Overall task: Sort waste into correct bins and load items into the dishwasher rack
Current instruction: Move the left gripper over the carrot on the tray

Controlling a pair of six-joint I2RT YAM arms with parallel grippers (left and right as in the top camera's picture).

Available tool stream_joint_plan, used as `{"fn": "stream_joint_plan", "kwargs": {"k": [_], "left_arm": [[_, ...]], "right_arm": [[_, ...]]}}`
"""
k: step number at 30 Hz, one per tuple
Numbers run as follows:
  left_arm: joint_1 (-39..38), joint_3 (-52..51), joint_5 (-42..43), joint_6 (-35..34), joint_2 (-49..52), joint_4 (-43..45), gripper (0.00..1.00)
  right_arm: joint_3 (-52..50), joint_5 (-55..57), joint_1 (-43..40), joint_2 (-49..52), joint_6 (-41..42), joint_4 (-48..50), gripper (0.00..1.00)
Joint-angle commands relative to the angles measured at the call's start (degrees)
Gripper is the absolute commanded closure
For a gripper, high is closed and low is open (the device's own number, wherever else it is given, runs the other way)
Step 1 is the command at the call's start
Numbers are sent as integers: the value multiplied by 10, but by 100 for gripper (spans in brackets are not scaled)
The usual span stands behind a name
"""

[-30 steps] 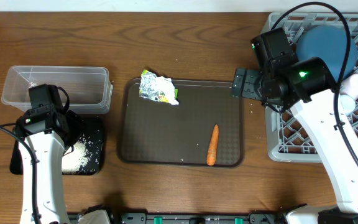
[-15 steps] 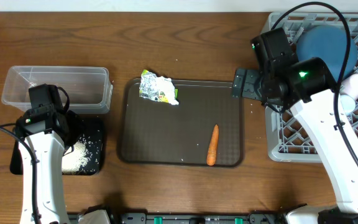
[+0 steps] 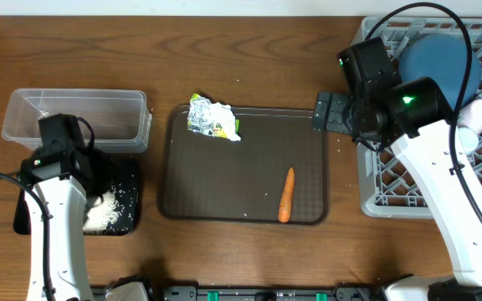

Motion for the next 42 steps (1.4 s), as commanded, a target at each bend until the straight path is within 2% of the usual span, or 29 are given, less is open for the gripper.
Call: {"fn": "stream_joint_plan", "kwargs": {"k": [1,3,4,6,9,13,17,22,26,30,36,42], "left_arm": [[2,9,118,-36,-2,-43,0],[2,9,194,-31,-2,-68,0],[0,8,245,-5,-2,-74,0],[-20,8,363,99,-2,-70,0],[-68,8,417,156,-2,-73,0],[-170,8,391,156,-2,-72,0],[-279,8,338,103,-2,-53,0],[-408,8,303,46,-1,18,0],[-498,7,198,-12,7,58,0],[-577,3,151,-18,28,107,0],[-658,3,78,-28,89,174,0],[-673,3,71,-34,178,253,0]], "right_arm": [[-3,10,-2,4,9,-1,1],[-3,10,-2,4,9,-1,1],[-3,10,-2,4,9,-1,1],[-3,10,-2,4,9,-1,1],[-3,10,-2,4,9,-1,1],[-3,10,-2,4,9,-1,1],[-3,10,-2,4,9,-1,1],[-3,10,-2,4,9,-1,1],[-3,10,0,4,9,-1,1],[-3,10,0,4,9,-1,1],[-3,10,0,4,9,-1,1],[-3,10,0,4,9,-1,1]]}}
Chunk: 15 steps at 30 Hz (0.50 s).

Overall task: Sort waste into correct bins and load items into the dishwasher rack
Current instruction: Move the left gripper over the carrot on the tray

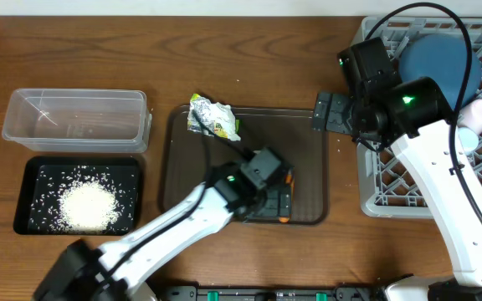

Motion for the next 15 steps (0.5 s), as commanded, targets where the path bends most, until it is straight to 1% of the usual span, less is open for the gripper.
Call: {"fn": "stream_joint_plan", "kwargs": {"k": [1,5,9,15], "left_arm": [[-1,3,-28,-11,40,26,0],[-1,3,-28,-11,65,65,0],[-1,3,-28,-11,67,92,0],[-2,2,-28,-11,69,98,1]], "right_arm": [[-3,10,0,4,9,0,1],[-3,10,0,4,9,0,1],[-3,10,0,4,9,0,1],[-3,10,0,4,9,0,1]]}}
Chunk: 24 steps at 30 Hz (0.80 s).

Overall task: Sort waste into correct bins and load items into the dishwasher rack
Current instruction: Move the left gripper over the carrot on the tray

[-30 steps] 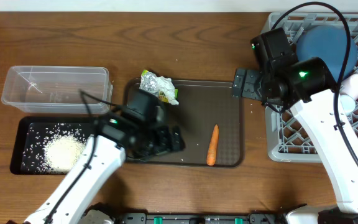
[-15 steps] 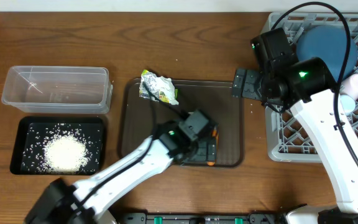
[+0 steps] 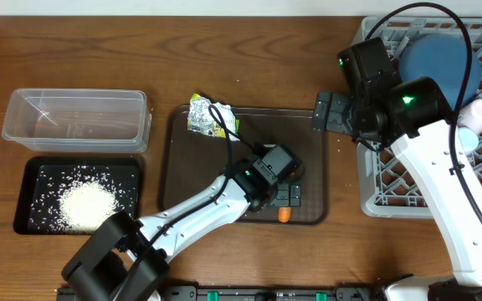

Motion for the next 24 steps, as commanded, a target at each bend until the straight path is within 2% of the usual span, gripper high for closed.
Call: {"fn": "stream_joint_plan", "kwargs": {"k": [1,22,24], "left_arm": [[-1,1,-13,-4,4,1,1],[-21,0,-26,-16,77,27,2],[-21,0,-32,-16,77,27,7]], "right_arm": [[-3,10,0,4,9,-1,1],[-3,10,0,4,9,-1,1],[-3,10,0,4,9,-1,1]]}}
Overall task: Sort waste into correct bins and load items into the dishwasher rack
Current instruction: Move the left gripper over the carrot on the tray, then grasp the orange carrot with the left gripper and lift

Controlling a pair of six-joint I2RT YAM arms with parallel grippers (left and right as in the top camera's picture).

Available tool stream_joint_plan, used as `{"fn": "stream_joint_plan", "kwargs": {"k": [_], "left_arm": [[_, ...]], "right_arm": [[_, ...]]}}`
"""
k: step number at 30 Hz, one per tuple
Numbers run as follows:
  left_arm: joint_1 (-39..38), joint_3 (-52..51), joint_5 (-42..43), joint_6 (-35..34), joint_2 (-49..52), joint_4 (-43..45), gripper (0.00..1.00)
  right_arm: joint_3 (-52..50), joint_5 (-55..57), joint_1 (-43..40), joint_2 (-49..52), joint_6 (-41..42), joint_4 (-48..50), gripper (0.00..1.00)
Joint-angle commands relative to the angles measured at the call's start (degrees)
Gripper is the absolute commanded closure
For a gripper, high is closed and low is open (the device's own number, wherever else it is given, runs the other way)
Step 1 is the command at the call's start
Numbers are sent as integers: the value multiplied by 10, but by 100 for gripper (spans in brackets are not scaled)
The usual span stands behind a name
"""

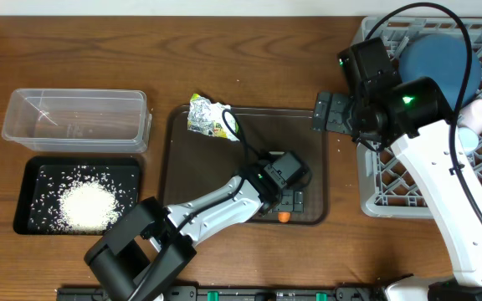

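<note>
An orange carrot point(284, 216) lies at the near right of the brown tray point(182, 176); only its lower tip shows. My left gripper point(289, 199) is down over the rest of it, and its jaws cannot be made out from above. A crumpled white and green wrapper point(211, 116) rests on the tray's far left corner. My right gripper point(323, 112) hangs open and holds nothing, between the tray's far right corner and the grey dishwasher rack point(376, 196).
The rack holds a blue plate point(438, 63) and a pale cup point(477, 115). At the left stand a clear plastic container point(75, 117) and a black tray point(32, 226) with white rice. The right arm reaches across the rack.
My left gripper has shifted slightly to the right and sits lower over the carrot. The carrot's tip shows in the same spot. The right arm and the wrapper have not moved.
At first my left arm was over the black rice tray and the carrot lay bare on the brown tray. Then the left gripper was at the carrot, covering its near end. It has stayed over the carrot since, while the right arm kept still.
</note>
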Motion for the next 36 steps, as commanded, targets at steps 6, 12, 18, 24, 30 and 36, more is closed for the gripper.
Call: {"fn": "stream_joint_plan", "kwargs": {"k": [6,12,18,24,30,36], "left_arm": [[-9,0,-50,-1,14,-4,11],[-12,0,-67,2,14,-11,20],[-12,0,-86,2,14,-20,32],[-12,0,-98,2,14,-27,41],[-12,0,-106,2,14,-36,49],[-11,0,-106,2,14,-35,54]], "right_arm": [[-3,10,0,4,9,0,1],[-3,10,0,4,9,0,1],[-3,10,0,4,9,0,1],[-3,10,0,4,9,0,1],[-3,10,0,4,9,0,1],[-3,10,0,4,9,0,1]]}}
